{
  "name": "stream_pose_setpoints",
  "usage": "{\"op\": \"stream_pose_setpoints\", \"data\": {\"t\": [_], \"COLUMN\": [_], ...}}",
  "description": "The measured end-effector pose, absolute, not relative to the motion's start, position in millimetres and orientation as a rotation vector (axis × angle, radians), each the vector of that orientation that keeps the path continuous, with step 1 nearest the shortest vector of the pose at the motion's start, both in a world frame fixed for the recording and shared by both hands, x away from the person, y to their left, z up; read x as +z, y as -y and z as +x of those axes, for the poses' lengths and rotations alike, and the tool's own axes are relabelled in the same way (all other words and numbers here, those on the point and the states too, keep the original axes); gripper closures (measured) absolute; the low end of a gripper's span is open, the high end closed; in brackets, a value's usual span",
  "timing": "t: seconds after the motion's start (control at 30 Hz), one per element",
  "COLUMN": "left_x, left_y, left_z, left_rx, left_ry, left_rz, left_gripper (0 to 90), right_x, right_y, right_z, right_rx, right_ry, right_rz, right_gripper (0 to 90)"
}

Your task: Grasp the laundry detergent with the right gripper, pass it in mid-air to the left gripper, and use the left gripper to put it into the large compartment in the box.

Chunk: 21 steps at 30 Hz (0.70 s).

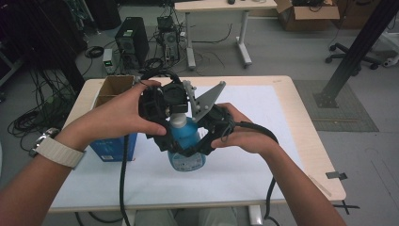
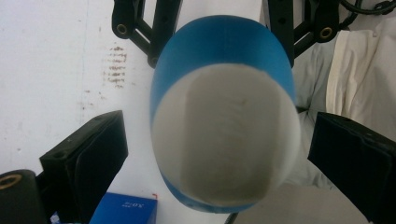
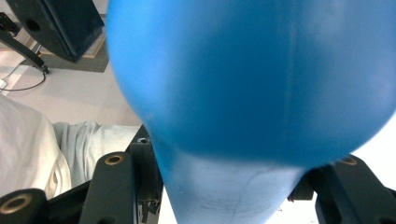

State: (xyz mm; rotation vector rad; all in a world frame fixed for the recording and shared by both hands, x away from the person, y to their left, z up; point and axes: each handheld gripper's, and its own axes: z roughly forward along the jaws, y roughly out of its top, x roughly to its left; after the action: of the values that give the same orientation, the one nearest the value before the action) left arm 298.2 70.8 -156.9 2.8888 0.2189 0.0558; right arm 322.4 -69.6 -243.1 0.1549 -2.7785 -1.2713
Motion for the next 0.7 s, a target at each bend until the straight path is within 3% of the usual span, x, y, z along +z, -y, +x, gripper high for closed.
{"op": "stream_pose_setpoints", "data": {"t": [0.7], "left_x": [-163.8], "left_y": [-67.4], "left_z": [300.2], "left_rx": [0.021], "left_ry": [-0.188], "left_rz": [2.883], "left_gripper": [21.6], "right_x": [-244.1], "right_y": [70.9], "right_z": [322.2], "right_rx": [-1.255], "right_ry": [2.778], "right_rz": [0.153], "right_gripper": [44.2]}}
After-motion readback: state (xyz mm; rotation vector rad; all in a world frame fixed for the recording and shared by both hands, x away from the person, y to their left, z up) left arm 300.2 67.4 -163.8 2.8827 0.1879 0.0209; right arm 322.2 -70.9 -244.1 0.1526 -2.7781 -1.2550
